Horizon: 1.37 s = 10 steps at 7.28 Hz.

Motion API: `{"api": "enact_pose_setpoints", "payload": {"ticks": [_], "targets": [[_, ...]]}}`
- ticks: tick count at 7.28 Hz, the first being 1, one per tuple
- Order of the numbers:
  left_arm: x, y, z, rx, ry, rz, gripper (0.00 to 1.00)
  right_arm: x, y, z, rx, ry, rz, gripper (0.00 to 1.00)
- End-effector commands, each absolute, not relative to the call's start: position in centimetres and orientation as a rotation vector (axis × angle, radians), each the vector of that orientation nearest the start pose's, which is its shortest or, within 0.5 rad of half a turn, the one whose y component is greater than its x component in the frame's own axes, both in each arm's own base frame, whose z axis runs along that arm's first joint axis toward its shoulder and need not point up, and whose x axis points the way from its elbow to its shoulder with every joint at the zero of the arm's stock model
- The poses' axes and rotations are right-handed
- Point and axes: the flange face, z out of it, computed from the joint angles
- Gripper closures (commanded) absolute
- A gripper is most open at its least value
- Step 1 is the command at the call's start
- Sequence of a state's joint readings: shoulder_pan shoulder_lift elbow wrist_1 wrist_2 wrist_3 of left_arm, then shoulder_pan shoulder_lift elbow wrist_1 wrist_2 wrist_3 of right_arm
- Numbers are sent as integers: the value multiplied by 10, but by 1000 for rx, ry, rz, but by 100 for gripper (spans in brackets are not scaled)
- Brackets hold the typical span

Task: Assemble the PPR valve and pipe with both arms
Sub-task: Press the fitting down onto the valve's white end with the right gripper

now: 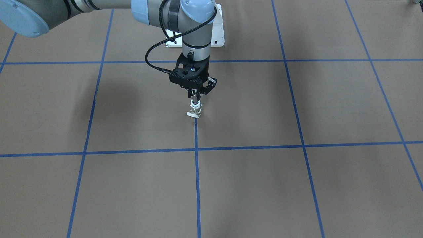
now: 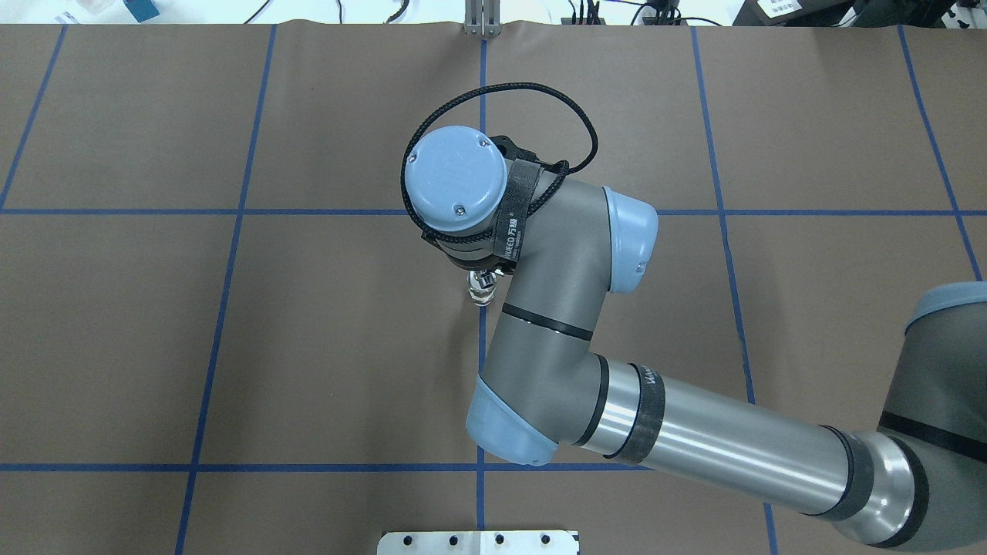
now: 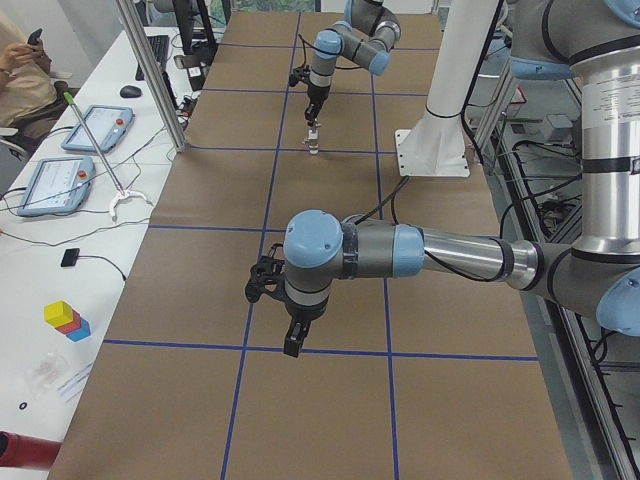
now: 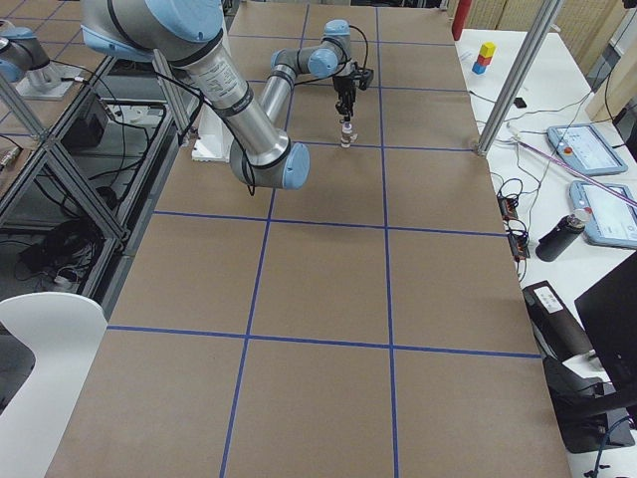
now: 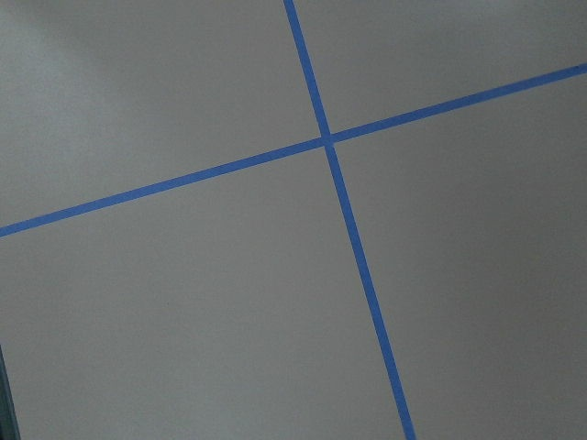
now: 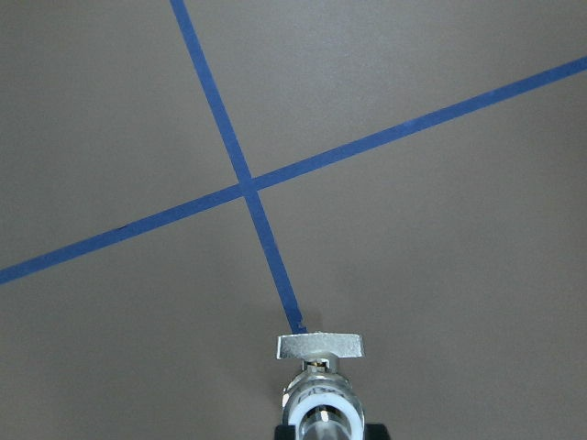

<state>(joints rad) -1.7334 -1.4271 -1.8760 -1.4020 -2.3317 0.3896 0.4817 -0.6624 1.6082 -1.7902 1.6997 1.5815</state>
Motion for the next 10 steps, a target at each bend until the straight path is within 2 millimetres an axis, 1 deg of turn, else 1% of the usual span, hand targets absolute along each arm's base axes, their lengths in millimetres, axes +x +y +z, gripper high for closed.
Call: {"api": "enact_pose_setpoints", "payload": {"ticks": [1,5,8,10], "targets": [[-132,-409,593,201,737,213,0,-570,-434,115,49,-736,424,100],[-132,-410,592,202,735,215,0,-571,-434,117,49,-733,422,100],[-133,-410,592,203,737,214,0,-579,-437,122,53,-748,421,100],[-133,-410,592,204,736,214,0,-581,-436,124,51,-745,419,100]]}}
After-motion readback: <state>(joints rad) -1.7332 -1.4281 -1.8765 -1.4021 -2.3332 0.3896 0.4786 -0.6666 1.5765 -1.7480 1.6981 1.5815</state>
